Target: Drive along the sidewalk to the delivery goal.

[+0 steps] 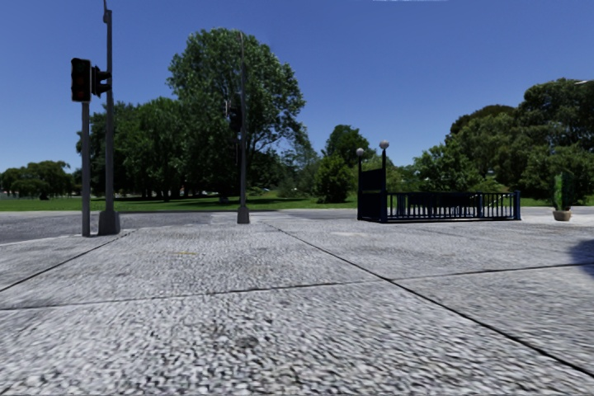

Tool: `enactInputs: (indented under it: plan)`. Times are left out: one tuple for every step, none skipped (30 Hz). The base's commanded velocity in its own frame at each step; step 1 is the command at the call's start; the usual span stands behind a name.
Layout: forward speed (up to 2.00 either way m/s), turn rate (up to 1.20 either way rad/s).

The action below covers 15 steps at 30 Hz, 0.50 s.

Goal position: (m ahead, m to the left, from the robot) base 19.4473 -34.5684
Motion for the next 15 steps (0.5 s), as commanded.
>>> enactInputs:
  plan:
    - [1.94, -0.39]
    - [1.94, -0.39]
    - [1.94, -0.39]
    - [1.94, -0.39]
    - [1.94, -0.39]
    - [1.94, -0.39]
    - [1.94, -0.39]
    - [1.94, -0.39]
    - [1.94, -0.39]
    - [1.94, -0.39]
    - [1.94, -0.39]
    - [1.94, -0.39]
    - [1.94, -0.39]
    - [1.94, -0.39]
    - [1.94, -0.4]
